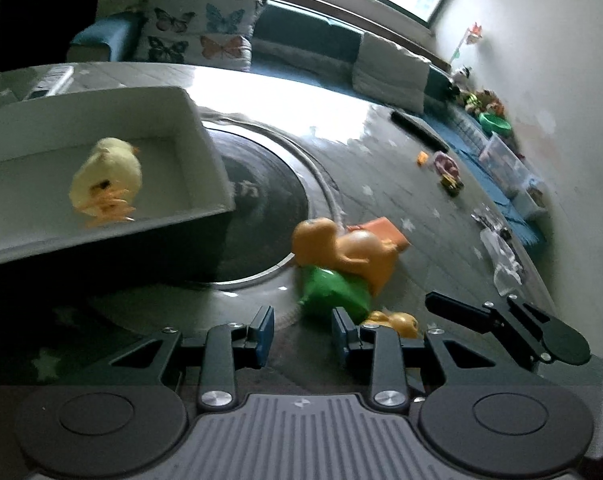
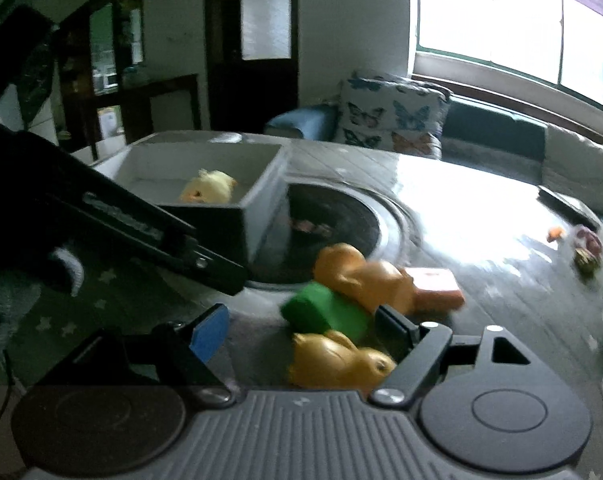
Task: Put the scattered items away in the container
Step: 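Move the left tool down to the yellow rubber duck, then close the left tool on the yellow rubber duck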
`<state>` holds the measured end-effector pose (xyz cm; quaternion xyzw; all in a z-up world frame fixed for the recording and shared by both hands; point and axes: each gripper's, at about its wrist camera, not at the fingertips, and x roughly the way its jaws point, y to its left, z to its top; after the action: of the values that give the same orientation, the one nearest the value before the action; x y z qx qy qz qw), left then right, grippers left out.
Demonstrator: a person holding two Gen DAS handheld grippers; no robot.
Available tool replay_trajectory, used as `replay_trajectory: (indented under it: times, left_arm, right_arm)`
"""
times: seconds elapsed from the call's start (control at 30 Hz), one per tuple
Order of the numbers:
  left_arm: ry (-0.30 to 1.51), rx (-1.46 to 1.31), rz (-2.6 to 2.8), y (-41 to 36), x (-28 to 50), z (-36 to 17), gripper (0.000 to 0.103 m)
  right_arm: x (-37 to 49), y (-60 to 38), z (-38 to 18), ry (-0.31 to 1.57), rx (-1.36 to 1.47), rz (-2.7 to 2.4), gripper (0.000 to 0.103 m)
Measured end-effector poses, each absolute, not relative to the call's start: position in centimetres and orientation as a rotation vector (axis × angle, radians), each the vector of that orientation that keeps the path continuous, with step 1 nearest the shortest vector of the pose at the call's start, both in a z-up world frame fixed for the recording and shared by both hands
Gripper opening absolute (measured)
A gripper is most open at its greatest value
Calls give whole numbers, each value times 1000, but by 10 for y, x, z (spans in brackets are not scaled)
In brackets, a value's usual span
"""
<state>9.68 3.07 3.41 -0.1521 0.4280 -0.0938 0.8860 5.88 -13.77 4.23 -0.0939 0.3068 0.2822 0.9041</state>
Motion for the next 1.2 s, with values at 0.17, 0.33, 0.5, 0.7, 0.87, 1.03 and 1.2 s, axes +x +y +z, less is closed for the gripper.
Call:
replay_trajectory:
  times: [0.17,0.33,0.5,0.7,0.87,1.03,1.2]
  left_arm:
    - [908,-322,-237,19,99,29,34]
    - [922,-324,-277,10,99,25,35]
    - [943,-310,-286,2,103,19,35]
    - [968,-306,-304,-5,107,12,35]
    - [981,-308,-316,-8,110,6,35]
    - [984,-315,-326,-9,112,4,35]
    - [987,-320,-328,-10,113,4,35]
  right_arm:
    - [64,-153,29,680,-183,540,87]
    - [70,-154,14,725,-191,542,87]
    - [71,-153,7,743,-189,545,83]
    - [71,-155,7,752,-185,549,74]
    - [71,-155,8,752,-185,553,73]
    - [70,-155,8,751,-188,554,73]
    - [69,-154,8,743,-202,558,73]
